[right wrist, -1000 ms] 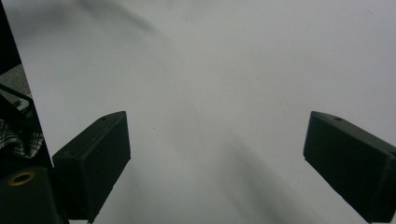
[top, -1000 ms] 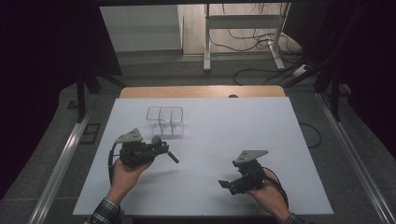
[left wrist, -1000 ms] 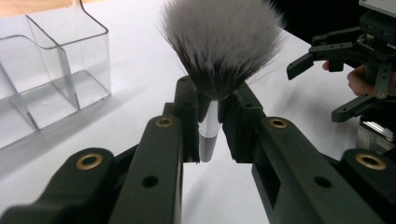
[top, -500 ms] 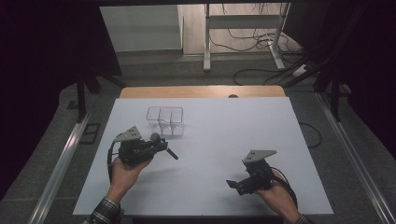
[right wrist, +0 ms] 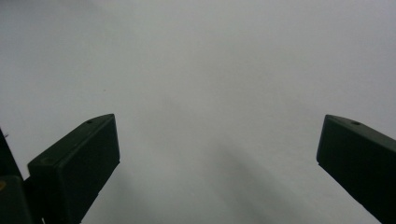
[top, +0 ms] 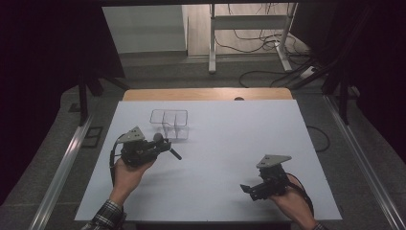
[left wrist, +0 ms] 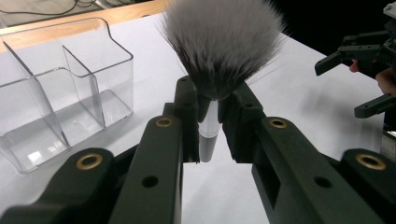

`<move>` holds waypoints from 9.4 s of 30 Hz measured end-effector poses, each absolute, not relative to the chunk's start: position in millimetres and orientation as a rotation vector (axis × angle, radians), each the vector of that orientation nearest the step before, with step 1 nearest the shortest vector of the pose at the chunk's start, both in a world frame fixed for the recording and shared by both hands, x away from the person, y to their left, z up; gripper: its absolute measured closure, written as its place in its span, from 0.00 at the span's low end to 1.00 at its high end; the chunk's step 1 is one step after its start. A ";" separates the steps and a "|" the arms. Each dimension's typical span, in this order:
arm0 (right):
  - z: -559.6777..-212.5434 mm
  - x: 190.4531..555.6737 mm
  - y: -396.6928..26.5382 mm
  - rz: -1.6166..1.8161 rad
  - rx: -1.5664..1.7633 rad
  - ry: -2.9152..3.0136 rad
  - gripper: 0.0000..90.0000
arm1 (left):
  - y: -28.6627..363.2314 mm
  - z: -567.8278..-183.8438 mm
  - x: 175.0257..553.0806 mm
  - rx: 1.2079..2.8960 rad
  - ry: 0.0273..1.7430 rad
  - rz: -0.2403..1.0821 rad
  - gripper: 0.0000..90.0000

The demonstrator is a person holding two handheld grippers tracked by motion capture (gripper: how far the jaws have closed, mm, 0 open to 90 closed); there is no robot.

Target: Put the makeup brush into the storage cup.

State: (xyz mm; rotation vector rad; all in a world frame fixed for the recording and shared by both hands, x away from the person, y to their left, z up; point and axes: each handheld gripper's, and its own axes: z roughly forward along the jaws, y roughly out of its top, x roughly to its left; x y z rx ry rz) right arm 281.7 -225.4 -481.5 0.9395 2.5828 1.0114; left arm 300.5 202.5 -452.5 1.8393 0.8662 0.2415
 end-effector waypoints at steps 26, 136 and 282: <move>-481.1 275.1 -241.7 0.992 0.970 2.539 0.00 | 199.7 -441.0 319.4 1.864 0.852 0.295 0.85; -480.6 258.5 -287.7 0.989 1.104 2.479 0.00 | 183.7 -429.5 410.6 1.883 0.972 0.439 0.85; -481.1 256.2 -281.8 0.941 1.054 2.499 0.00 | 182.7 -449.1 372.6 2.033 1.000 0.448 0.00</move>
